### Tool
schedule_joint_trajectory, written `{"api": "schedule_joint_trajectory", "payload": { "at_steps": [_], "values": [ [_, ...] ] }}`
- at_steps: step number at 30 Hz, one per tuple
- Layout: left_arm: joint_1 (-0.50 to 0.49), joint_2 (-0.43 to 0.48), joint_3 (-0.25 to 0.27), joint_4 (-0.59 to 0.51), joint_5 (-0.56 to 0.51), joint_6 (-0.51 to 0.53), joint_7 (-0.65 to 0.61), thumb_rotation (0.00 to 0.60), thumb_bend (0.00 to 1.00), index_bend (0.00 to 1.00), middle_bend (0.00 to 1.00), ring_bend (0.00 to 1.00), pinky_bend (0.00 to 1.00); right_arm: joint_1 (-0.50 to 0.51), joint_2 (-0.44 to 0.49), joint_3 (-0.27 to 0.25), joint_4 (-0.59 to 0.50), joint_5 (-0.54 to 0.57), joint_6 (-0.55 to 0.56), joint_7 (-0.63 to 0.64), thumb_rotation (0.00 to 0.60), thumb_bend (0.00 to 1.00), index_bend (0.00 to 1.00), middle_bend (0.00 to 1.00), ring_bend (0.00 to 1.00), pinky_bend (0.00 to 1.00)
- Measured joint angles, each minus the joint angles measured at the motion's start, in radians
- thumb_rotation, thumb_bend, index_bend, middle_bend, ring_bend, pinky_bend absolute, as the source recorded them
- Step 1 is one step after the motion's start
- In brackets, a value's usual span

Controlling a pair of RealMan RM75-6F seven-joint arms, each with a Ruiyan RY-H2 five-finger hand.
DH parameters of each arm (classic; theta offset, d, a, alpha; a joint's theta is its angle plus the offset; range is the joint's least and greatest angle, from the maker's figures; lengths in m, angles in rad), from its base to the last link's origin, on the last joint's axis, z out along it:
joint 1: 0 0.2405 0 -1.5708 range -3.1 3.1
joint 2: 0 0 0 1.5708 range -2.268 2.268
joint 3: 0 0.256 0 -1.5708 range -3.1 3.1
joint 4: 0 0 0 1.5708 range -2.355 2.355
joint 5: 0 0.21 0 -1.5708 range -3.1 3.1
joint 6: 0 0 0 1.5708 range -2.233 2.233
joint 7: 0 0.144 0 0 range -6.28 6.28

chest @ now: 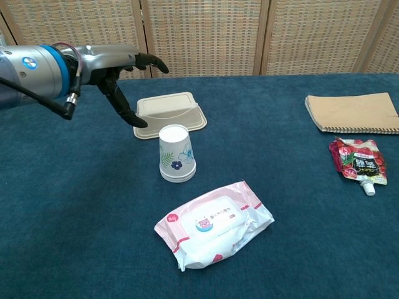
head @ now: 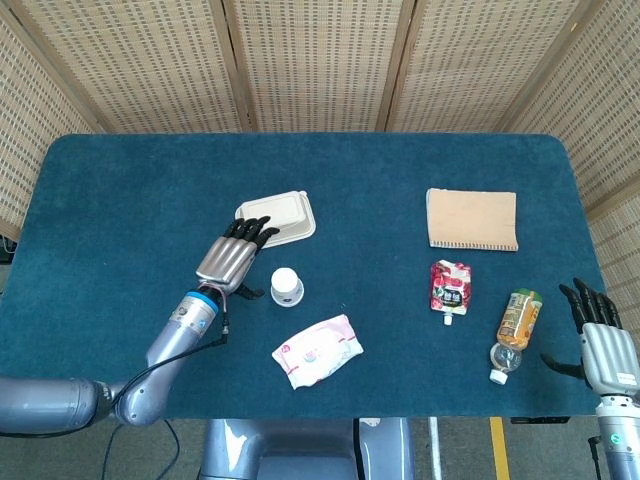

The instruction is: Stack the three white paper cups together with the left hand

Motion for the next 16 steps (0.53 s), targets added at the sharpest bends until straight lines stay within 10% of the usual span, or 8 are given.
{"api": "schedule_joint_trajectory", "payload": {
  "at_steps": [16],
  "values": [
    [0.439,0.168,0.313,-0.123,0.503,0.461,-0.158,0.6,0.2,0.09,0.0,0.0,0.0,0.005,-0.027,-0.023,-0.007,-0.056,0.017,-0.057,0.6,0.0,0.12,0.0,0.0,0.0]
  ]
}}
